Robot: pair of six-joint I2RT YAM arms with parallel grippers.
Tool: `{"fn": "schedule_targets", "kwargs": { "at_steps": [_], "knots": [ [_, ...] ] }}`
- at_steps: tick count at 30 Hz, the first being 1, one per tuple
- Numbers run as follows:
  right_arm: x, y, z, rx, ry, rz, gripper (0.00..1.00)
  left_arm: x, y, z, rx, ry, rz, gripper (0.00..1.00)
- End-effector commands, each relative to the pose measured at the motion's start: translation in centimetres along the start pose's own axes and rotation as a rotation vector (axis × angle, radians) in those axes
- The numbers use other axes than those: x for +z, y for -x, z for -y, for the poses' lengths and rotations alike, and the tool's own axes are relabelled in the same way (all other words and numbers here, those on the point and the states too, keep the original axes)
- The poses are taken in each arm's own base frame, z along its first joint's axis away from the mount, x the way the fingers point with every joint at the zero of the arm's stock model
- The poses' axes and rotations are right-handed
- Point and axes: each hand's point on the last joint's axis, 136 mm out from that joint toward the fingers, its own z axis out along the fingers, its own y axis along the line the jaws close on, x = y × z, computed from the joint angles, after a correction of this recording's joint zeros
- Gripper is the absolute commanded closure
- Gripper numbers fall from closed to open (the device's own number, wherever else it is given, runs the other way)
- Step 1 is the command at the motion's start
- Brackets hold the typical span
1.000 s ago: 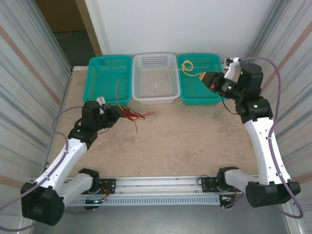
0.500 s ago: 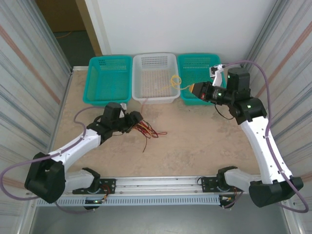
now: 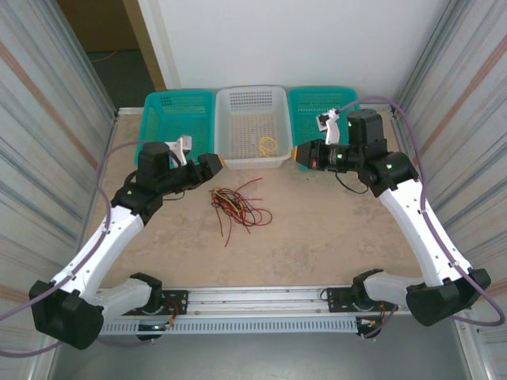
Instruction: Untangle the cables
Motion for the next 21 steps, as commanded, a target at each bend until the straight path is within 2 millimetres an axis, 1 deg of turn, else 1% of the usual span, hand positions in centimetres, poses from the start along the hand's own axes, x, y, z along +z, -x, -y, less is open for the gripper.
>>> {"fn": "schedule_targets", "kwargs": {
  "at_steps": [1,4,6,10,16,19,21],
  "knots": [
    [-0.6,0.9,-3.1,-0.059,0.11,0.016,1.0,-0.1,-0.2,2.8,0.121,-0.117,-0.059,0.32],
    [-0.8,1.1,-4.4,-0.059,0.174,0.02,1.0,0.9,0.2,3.5,0.14,-0.168,-0.078,0.35],
    [-1.0,1.1,-5.3,-0.061,0.213,0.02,1.0,1.4,0.5,3.5,0.152,-0.167,-0.08,0.36],
    [-1.3,1.3,-6.4,-0.062,0.267,0.017,1.0,2.2,0.8,4.2,0.183,-0.202,-0.111,0.39],
    [-1.2,0.8,-7.5,-0.075,0.315,-0.006,1.0,2.4,0.8,4.1,0.21,-0.198,-0.119,0.44],
    [-1.1,0.6,-7.8,-0.078,0.329,-0.011,1.0,2.4,0.7,4.0,0.214,-0.193,-0.118,0.49],
    [-1.1,0.6,-8.0,-0.08,0.335,-0.013,1.0,2.3,0.7,4.0,0.217,-0.196,-0.115,0.57]
  ]
}}
